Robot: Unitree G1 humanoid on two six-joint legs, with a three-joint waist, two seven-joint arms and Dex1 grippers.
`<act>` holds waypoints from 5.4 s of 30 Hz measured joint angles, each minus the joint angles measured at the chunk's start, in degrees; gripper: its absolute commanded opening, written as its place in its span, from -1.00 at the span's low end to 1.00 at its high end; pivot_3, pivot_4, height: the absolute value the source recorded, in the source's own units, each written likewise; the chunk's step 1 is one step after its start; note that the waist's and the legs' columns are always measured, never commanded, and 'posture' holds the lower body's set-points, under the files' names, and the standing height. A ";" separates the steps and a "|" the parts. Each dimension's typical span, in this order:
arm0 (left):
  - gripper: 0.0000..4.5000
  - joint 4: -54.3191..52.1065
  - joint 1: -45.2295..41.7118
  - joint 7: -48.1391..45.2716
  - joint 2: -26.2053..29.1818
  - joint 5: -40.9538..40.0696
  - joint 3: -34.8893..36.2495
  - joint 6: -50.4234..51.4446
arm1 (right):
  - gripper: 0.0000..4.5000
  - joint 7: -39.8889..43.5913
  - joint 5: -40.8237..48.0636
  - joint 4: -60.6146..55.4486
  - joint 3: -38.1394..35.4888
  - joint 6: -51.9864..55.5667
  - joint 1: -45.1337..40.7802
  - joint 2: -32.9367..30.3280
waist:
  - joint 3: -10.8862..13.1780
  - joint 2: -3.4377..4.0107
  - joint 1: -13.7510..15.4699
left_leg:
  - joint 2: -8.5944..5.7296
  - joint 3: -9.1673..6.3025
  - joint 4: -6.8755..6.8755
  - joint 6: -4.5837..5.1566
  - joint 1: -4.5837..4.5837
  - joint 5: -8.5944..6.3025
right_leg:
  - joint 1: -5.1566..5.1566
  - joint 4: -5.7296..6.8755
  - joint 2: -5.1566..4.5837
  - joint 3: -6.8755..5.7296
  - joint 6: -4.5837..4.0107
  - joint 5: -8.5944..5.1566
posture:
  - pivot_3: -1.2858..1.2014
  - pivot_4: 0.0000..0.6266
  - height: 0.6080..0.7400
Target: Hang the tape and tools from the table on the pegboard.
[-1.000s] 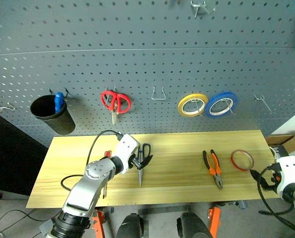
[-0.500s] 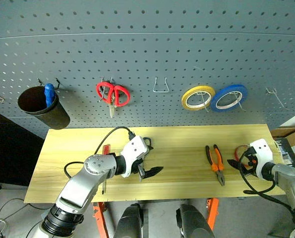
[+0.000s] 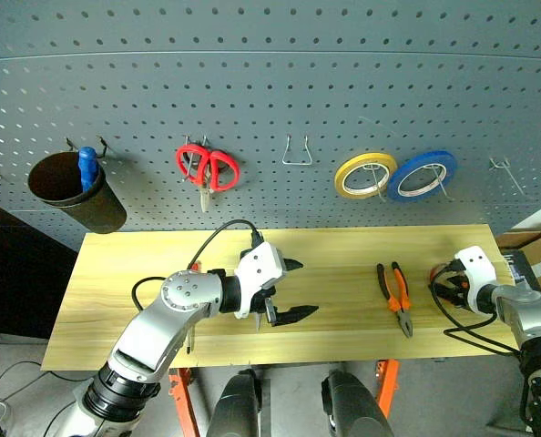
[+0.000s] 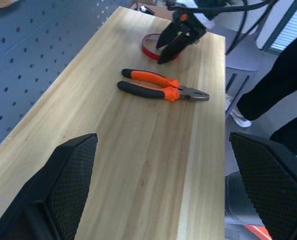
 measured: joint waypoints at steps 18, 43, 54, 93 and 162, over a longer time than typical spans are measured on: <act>1.00 -0.05 -0.27 2.91 -4.71 -2.06 1.07 -1.90 | -0.98 -6.31 -3.33 -23.70 -4.93 6.31 18.32 -1.85 | 0.14 0.19 2.57 | 0.08 0.13 0.00 0.06 -0.25 0.01 | -0.20 -0.16 -0.06 0.10 0.12 0.16 | -0.04 0.00 1.00; 1.00 -0.26 -3.41 2.42 -8.85 -4.44 -0.39 -8.93 | -0.98 -28.07 -0.72 -67.74 -22.57 -0.67 22.02 17.75 | 0.31 0.43 -0.13 | -0.16 0.31 -0.21 0.11 -0.12 0.04 | -0.29 -0.11 0.00 0.29 0.24 0.24 | -0.06 0.02 1.00; 1.00 -0.26 -3.40 2.95 -8.86 -3.94 -0.71 -9.08 | -0.74 -23.37 7.95 -48.65 -24.52 -2.24 10.78 15.72 | 0.31 0.44 -0.17 | -0.11 0.34 -0.17 0.18 -0.11 0.09 | -0.30 -0.04 -0.05 0.34 0.23 0.24 | -0.05 0.01 1.00; 1.00 10.93 2.50 -10.90 7.15 1.97 1.89 -21.83 | 1.00 -34.79 5.39 -51.48 -2.15 36.20 16.65 24.58 | 0.38 0.61 -0.52 | 0.41 0.52 -0.15 0.18 -1.06 0.36 | -1.73 0.54 0.15 0.44 0.05 0.47 | -0.05 0.01 1.00; 1.00 -2.43 26.50 3.86 3.35 -15.89 26.53 -21.35 | 0.16 -32.69 -0.04 -59.32 14.00 2.17 -12.47 42.65 | 0.32 0.45 0.48 | 0.53 -0.16 -0.28 -0.43 -1.09 1.02 | -2.26 1.48 0.25 0.17 -0.09 0.56 | 0.07 -0.11 1.00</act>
